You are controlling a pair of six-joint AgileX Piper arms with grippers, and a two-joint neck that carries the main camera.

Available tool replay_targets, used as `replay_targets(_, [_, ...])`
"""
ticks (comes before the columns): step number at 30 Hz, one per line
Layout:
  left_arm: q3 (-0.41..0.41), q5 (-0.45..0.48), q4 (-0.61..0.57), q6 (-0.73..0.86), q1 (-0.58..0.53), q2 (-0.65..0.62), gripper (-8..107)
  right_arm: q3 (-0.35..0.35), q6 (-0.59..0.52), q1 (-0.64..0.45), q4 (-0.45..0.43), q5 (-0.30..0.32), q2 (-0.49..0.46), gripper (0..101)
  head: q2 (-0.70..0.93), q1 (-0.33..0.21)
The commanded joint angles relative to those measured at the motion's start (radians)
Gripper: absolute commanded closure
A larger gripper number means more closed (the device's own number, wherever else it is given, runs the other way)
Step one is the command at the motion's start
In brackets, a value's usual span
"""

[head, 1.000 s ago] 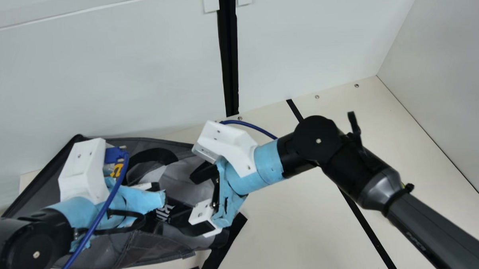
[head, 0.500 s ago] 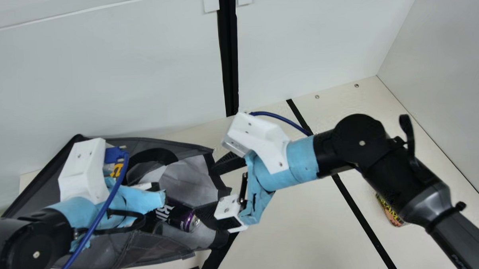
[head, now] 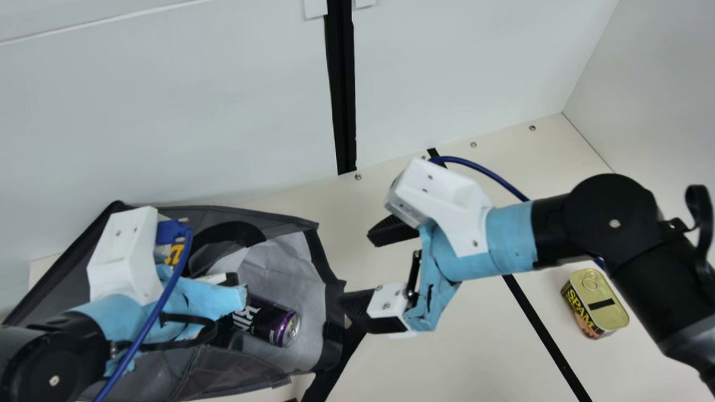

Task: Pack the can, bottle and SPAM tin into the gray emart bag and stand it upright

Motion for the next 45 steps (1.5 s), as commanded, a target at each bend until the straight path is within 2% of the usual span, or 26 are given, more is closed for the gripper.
replay_targets(1, [0.0, 0.0, 0.0, 0.0, 0.0, 0.0, 107, 0.001, -0.007, -0.031, -0.005, 0.015, -0.013, 6, -0.001, -0.023])
replay_targets(6, [0.0, 0.0, 0.0, 0.0, 0.0, 0.0, 107, 0.002, -0.027, -0.098, -0.023, 0.053, -0.046, 6, -0.001, -0.023])
replay_targets(12, [0.0, 0.0, 0.0, 0.0, 0.0, 0.0, 107, 0.014, -0.037, -0.144, -0.055, 0.053, -0.082, 6, -0.001, -0.023])
replay_targets(23, [0.0, 0.0, 0.0, 0.0, 0.0, 0.0, 107, 0.002, -0.02, -0.227, -0.191, 0.053, -0.166, 6, -0.001, -0.023])
replay_targets(34, [0.0, 0.0, 0.0, 0.0, 0.0, 0.0, 107, -0.035, 0.158, -0.297, -0.318, 0.053, -0.245, 6, -0.001, -0.023])
replay_targets(45, [0.0, 0.0, 0.0, 0.0, 0.0, 0.0, 107, -0.057, 0.393, -0.291, -0.475, 0.053, -0.327, 6, -0.001, -0.023])
